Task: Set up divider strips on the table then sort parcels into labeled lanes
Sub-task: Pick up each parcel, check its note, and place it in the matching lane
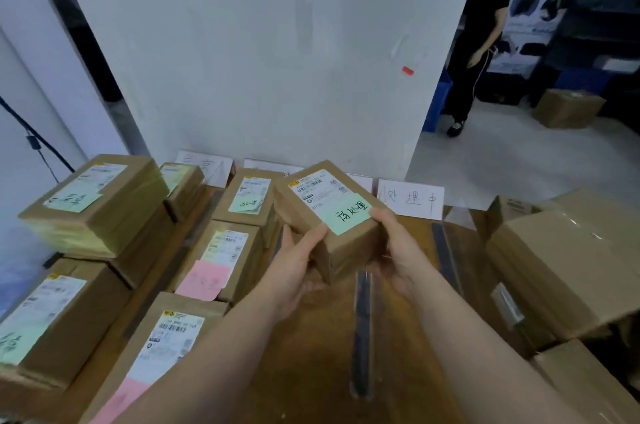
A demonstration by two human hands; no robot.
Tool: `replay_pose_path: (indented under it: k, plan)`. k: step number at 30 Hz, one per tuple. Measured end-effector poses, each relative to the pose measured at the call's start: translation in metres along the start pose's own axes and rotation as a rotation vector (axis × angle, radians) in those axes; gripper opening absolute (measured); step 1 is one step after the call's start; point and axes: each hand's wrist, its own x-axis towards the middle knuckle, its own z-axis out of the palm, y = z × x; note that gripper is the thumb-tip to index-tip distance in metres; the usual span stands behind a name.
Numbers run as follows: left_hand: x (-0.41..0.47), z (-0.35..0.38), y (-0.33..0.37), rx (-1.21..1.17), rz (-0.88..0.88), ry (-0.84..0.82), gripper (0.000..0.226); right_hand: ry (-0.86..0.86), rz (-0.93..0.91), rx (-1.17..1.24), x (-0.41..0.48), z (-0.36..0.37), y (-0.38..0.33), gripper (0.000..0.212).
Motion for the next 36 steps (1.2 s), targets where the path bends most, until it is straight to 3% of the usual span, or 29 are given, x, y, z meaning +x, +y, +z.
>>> replay_pose_path:
  k: [3, 6, 9, 18, 24, 31, 36]
  plan:
    - [0.011, -0.027, 0.014, 0.021, 0.031, 0.078, 0.071, -0.072, 0.007, 0.010, 0.011, 0.029, 0.004, 0.031]
    - [0.023, -0.060, 0.031, 0.079, 0.065, 0.211, 0.042, -0.087, -0.012, -0.125, 0.023, 0.064, 0.008, 0.049]
    - [0.038, -0.096, 0.051, 0.172, 0.100, 0.267, 0.026, -0.077, -0.051, -0.212, 0.036, 0.102, 0.011, 0.039]
    - [0.106, -0.196, 0.097, 0.424, 0.096, 0.132, 0.041, 0.036, -0.074, -0.187, 0.083, 0.203, 0.032, 0.031]
    - [0.140, -0.223, 0.098, 0.497, 0.053, 0.078, 0.042, 0.107, -0.104, -0.239, 0.112, 0.228, 0.049, 0.002]
    - [0.155, -0.234, 0.091, 0.535, 0.036, 0.074, 0.043, 0.122, -0.076, -0.307, 0.132, 0.234, 0.067, 0.007]
    - [0.152, -0.226, 0.091, 0.640, 0.088, 0.163, 0.044, 0.178, -0.169, -0.382, 0.128, 0.237, 0.066, 0.039]
